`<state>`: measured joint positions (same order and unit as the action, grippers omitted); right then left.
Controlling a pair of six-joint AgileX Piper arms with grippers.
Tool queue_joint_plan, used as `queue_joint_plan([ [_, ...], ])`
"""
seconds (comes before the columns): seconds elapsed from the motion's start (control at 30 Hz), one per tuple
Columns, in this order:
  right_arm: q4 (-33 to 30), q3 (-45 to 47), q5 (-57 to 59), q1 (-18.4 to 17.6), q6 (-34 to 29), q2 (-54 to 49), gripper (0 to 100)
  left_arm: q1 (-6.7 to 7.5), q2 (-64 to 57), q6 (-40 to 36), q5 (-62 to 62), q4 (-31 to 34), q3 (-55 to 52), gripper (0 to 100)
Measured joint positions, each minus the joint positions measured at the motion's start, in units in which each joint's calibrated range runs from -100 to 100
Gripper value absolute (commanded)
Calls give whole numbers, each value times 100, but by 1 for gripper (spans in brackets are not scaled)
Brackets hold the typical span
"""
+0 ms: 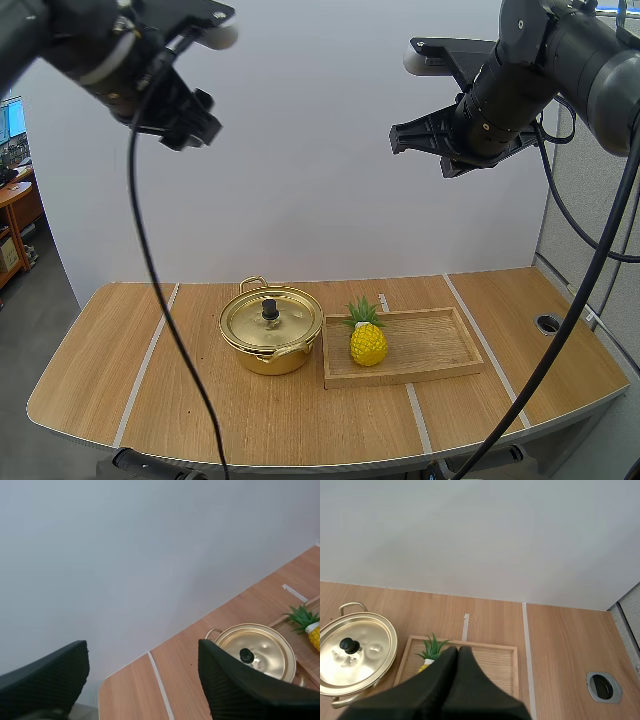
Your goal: Open the pot, put the grape inside, and close it
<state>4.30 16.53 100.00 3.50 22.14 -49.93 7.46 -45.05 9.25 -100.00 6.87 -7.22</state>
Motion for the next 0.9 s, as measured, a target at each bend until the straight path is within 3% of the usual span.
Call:
queue_joint_plan([
  [0.27, 0, 0, 0, 0, 0, 0, 0, -434, -573, -108, 0, 33, -17, 100],
  [0.33, 0, 0, 0, 0, 0, 0, 0, -501, -618, -158, 0, 11, -128, 78],
  [0.5, 0, 0, 0, 0, 0, 0, 0, -634, -795, -279, 0, -186, -538, 4],
  [0.53, 0, 0, 0, 0, 0, 0, 0, -660, -838, -302, 0, -212, -602, 0],
  [0.9, 0, 183, 0, 0, 0, -140, 0, -851, -1537, -643, 0, -529, -1351, 0],
])
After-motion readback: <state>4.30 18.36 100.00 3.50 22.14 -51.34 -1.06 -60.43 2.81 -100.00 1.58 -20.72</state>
